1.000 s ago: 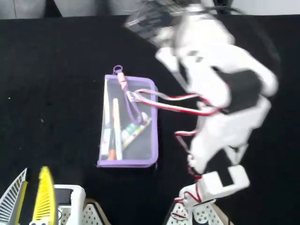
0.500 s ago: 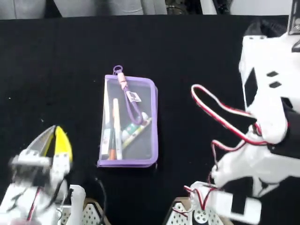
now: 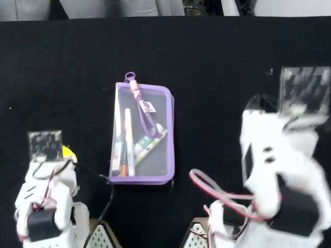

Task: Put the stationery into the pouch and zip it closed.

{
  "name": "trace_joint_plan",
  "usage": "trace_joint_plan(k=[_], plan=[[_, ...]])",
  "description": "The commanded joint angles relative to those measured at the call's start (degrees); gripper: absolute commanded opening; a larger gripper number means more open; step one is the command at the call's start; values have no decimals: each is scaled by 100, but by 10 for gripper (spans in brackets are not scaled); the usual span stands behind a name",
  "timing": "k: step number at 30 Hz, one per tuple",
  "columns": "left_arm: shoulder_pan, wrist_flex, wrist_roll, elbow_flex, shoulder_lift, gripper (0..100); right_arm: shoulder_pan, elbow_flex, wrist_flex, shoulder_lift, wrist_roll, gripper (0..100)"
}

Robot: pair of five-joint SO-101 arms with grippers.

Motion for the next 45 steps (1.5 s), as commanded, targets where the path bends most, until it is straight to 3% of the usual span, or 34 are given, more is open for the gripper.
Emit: trace_joint_plan(k=[1, 6, 13, 18, 23, 29, 45], plan=[[-75, -440, -9, 998, 18, 30, 62, 3073, -1459, -2035, 264, 15], [-286, -642, 0, 1710, 18, 30, -70, 5235, -1609, -3495, 563, 15], [-708, -1952, -53, 2730, 26, 30, -62, 7451, -1960, -5015, 519, 15], [-418, -1354, -53, 2730, 35, 30, -62, 8418, -2040, -4936, 519, 14], [-22, -527, -53, 2730, 35, 30, -44, 8585, -1952, -4927, 519, 12], [-514, -554, -9, 2730, 35, 30, -18, 8585, -1029, -4927, 563, 15], [-646, -554, -18, 2730, 35, 30, -18, 8585, -1020, -4927, 563, 12]])
